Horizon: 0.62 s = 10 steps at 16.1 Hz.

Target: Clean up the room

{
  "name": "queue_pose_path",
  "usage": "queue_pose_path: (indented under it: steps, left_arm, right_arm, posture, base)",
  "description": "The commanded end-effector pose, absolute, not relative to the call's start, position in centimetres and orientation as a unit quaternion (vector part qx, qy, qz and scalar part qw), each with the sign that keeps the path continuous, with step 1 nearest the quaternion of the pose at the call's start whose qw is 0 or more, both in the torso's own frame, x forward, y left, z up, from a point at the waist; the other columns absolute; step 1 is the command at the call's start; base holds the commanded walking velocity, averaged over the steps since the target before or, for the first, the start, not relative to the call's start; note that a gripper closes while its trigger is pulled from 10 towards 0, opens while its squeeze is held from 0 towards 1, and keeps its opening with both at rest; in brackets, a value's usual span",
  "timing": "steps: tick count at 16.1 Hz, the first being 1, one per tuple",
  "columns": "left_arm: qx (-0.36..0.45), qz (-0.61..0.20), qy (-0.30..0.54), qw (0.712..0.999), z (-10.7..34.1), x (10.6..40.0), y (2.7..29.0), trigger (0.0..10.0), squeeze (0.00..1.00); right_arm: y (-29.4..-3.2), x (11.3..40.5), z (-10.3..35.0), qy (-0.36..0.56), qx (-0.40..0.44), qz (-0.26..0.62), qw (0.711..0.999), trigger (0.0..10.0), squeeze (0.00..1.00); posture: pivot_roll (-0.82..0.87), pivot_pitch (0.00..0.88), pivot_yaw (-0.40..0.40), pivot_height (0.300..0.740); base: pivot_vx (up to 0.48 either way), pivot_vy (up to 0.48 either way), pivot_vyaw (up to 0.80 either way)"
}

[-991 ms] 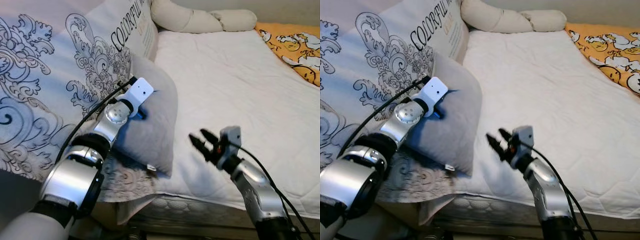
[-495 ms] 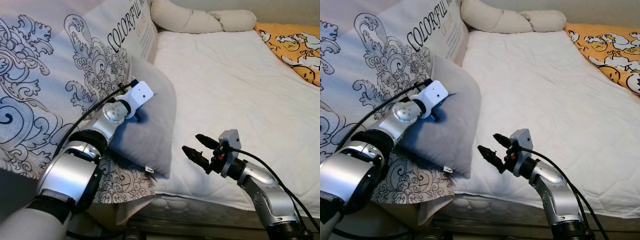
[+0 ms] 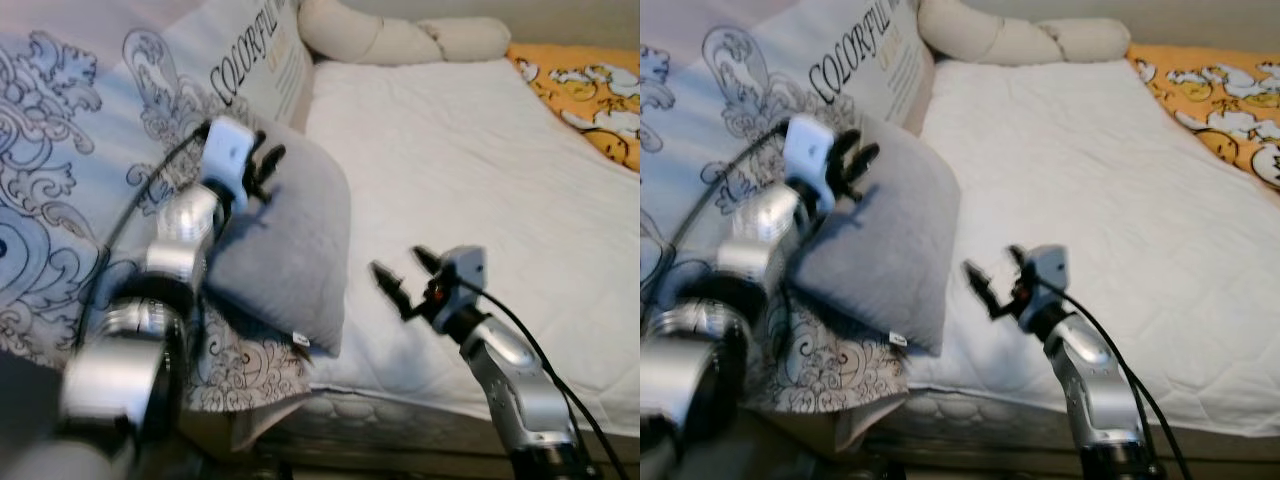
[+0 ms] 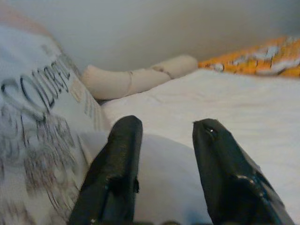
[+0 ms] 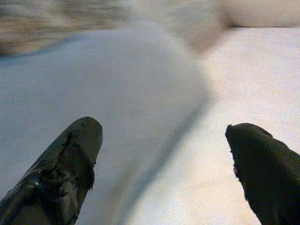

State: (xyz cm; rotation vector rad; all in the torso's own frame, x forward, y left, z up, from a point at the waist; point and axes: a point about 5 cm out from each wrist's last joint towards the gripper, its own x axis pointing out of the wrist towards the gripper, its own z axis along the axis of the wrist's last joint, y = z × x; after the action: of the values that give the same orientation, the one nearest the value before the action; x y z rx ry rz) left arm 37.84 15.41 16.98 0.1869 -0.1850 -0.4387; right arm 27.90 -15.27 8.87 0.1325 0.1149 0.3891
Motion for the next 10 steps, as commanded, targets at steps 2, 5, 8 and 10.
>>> queue_pose_path:
  steps: [2,5,8,10]
  left_arm:
    - [0.035,-0.19,-0.095,0.977,15.7,35.4,14.0,10.0,1.0]
    - [0.027,-0.175,-0.062,0.982,13.3,32.9,13.7,10.0,1.0]
    - [0.059,-0.121,-0.025,0.991,11.8,30.7,16.4,10.0,1.0]
    - [0.061,-0.102,-0.015,0.993,12.1,29.8,16.7,10.0,1.0]
  right_arm:
    - [-16.5,28.9,9.0,0.072,0.047,0.052,0.995,10.0,1.0]
    - [-16.5,29.0,10.1,0.043,0.058,-0.002,0.997,10.0,1.0]
    - [-16.5,28.4,9.7,0.044,0.047,-0.029,0.998,10.0,1.0]
    - [-16.7,27.9,9.3,0.046,0.036,-0.044,0.997,10.0,1.0]
  posture:
    - [0.0,0.0,0.049,0.74]
    - [0.01,0.0,0.032,0.74]
    - [0.01,0.0,0.023,0.74]
    - [0.01,0.0,0.026,0.74]
  base:
    - [0.0,-0.212,0.0]
    - [0.0,-0.449,0.0]
    - [0.0,-0.454,0.0]
    - [0.0,-0.456,0.0]
